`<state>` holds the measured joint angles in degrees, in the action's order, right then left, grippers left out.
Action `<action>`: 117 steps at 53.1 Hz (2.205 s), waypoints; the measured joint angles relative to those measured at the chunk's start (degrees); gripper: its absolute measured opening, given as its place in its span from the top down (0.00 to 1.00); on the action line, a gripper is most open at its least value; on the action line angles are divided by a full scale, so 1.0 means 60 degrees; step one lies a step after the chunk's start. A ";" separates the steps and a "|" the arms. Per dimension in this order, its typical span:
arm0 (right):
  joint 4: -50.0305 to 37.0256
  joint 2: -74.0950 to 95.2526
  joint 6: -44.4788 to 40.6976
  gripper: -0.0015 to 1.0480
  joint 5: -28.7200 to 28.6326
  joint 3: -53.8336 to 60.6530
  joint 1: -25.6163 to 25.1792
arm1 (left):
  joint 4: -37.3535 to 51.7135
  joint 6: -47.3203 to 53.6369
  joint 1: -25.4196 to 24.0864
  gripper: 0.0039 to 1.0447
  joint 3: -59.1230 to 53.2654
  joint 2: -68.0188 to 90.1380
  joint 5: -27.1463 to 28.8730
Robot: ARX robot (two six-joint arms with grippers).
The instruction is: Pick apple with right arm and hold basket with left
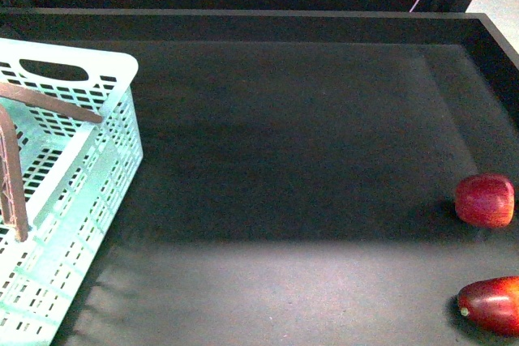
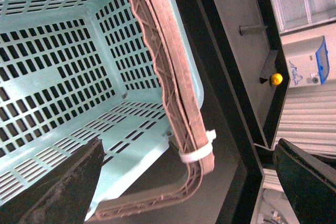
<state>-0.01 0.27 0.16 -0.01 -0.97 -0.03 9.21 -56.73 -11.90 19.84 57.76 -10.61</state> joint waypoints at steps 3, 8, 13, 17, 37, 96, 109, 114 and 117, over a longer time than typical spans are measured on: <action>0.0000 0.0000 0.0000 0.08 0.0000 0.0000 0.0000 | 0.0521 -0.0284 0.0000 0.06 0.0248 0.0787 -0.0022; 0.0000 0.0000 0.0000 0.08 0.0000 0.0000 0.0000 | 0.1326 -0.0718 0.0022 0.06 0.0743 0.2084 -0.0142; 0.0000 0.0000 0.0000 0.08 -0.0004 0.0000 0.0000 | 0.1800 -0.1129 0.0033 0.06 0.1209 0.3100 -0.0164; 0.0000 0.0000 0.0000 0.08 0.0000 0.0000 0.0000 | 0.1960 -0.1370 0.0051 0.06 0.1574 0.3821 -0.0120; 0.0000 0.0000 0.0000 0.08 -0.0004 0.0000 0.0000 | 0.1832 -0.1483 0.0098 0.06 0.2575 0.5169 0.0328; 0.0000 -0.0004 0.0000 0.08 0.0000 0.0000 0.0000 | 0.1086 -0.1778 0.0208 0.84 0.3311 0.6160 0.1056; 0.0000 -0.0004 0.0000 0.08 -0.0004 0.0000 0.0000 | 0.0364 -0.1585 0.0554 0.84 0.3315 0.5625 0.1060; 0.0000 0.0000 0.0000 0.08 -0.0004 0.0000 0.0000 | 0.0018 -0.1501 0.0860 0.84 0.3315 0.5176 0.1027; 0.0000 0.0000 0.0000 0.08 -0.0004 0.0000 0.0000 | -0.0215 -0.1475 0.1111 0.84 0.3315 0.4841 0.1027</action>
<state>-0.01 0.27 0.16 -0.03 -0.97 -0.03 7.92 -65.58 -5.23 39.72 86.80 -4.45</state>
